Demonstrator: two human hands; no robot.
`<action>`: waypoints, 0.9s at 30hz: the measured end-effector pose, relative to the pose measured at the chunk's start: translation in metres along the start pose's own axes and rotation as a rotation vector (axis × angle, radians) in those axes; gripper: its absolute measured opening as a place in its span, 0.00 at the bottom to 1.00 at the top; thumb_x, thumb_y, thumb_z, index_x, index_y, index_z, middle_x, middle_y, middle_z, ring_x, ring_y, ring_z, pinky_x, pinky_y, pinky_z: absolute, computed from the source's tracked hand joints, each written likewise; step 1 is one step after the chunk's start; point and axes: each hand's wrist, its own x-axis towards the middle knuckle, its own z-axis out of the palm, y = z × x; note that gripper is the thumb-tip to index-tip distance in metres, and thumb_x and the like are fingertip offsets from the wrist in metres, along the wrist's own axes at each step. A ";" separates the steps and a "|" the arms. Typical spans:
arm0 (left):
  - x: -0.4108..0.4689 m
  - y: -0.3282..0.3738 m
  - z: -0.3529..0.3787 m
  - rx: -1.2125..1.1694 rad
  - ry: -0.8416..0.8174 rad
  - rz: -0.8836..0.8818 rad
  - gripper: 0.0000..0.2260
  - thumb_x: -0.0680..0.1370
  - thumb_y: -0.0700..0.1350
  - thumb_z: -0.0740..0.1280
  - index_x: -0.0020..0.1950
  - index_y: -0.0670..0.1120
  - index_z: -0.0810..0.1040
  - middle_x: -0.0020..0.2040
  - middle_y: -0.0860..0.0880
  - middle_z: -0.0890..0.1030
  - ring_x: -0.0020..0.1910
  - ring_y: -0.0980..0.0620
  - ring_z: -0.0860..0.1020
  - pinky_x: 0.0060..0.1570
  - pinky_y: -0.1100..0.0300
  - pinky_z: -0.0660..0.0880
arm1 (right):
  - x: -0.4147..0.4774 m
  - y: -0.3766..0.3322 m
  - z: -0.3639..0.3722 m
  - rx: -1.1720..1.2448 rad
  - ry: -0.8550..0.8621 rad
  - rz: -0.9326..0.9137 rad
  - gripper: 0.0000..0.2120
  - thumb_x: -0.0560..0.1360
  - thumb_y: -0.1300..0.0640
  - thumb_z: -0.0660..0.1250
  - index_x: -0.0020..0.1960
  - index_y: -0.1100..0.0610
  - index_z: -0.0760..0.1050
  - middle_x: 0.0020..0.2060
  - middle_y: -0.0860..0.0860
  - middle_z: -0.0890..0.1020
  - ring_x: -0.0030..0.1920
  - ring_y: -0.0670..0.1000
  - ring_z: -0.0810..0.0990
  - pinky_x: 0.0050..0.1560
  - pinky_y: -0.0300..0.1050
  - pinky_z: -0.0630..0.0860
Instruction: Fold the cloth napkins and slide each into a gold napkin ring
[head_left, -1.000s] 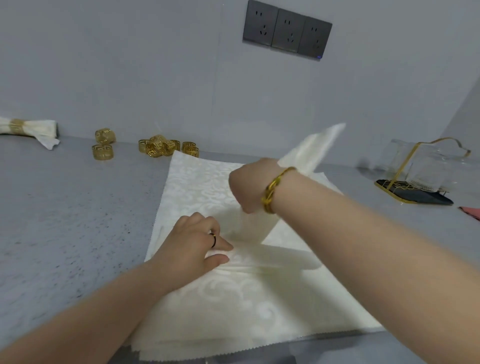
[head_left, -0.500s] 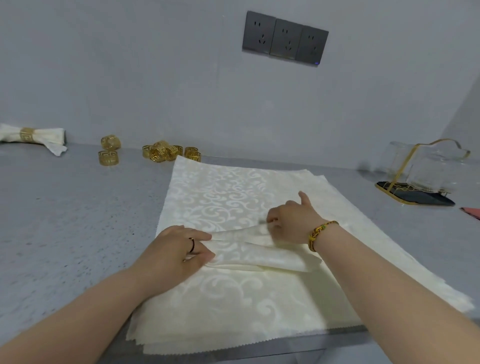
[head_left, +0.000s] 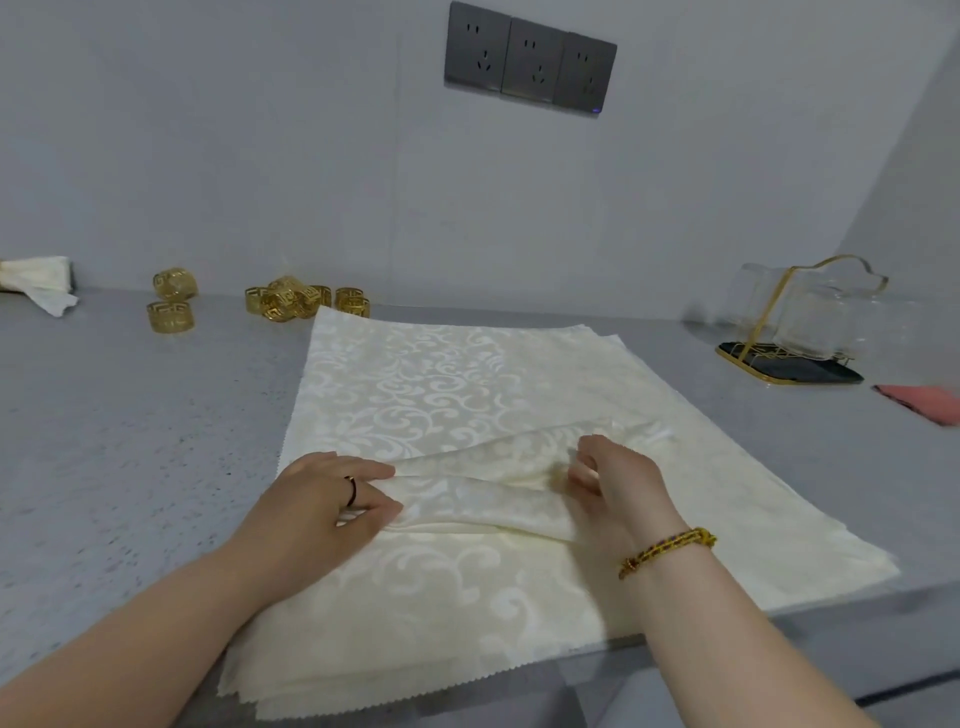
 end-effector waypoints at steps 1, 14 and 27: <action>-0.001 -0.001 0.000 -0.006 0.007 0.002 0.23 0.75 0.50 0.65 0.27 0.76 0.69 0.51 0.77 0.64 0.62 0.63 0.62 0.53 0.86 0.46 | 0.002 -0.002 -0.008 0.079 0.046 0.081 0.15 0.75 0.66 0.59 0.30 0.58 0.63 0.28 0.53 0.65 0.29 0.51 0.64 0.35 0.44 0.64; 0.000 -0.002 0.000 0.034 0.010 0.033 0.24 0.75 0.51 0.66 0.28 0.80 0.67 0.46 0.80 0.66 0.59 0.65 0.64 0.54 0.86 0.48 | 0.026 -0.023 0.010 0.145 -0.128 0.293 0.11 0.74 0.52 0.66 0.39 0.58 0.68 0.31 0.52 0.69 0.30 0.49 0.68 0.23 0.37 0.68; -0.004 0.004 -0.003 -0.084 0.007 -0.002 0.12 0.74 0.51 0.67 0.35 0.69 0.74 0.50 0.72 0.68 0.57 0.65 0.66 0.56 0.82 0.53 | -0.024 -0.004 0.068 -1.147 -0.330 -1.013 0.07 0.69 0.67 0.62 0.44 0.63 0.77 0.38 0.58 0.80 0.41 0.58 0.78 0.34 0.39 0.68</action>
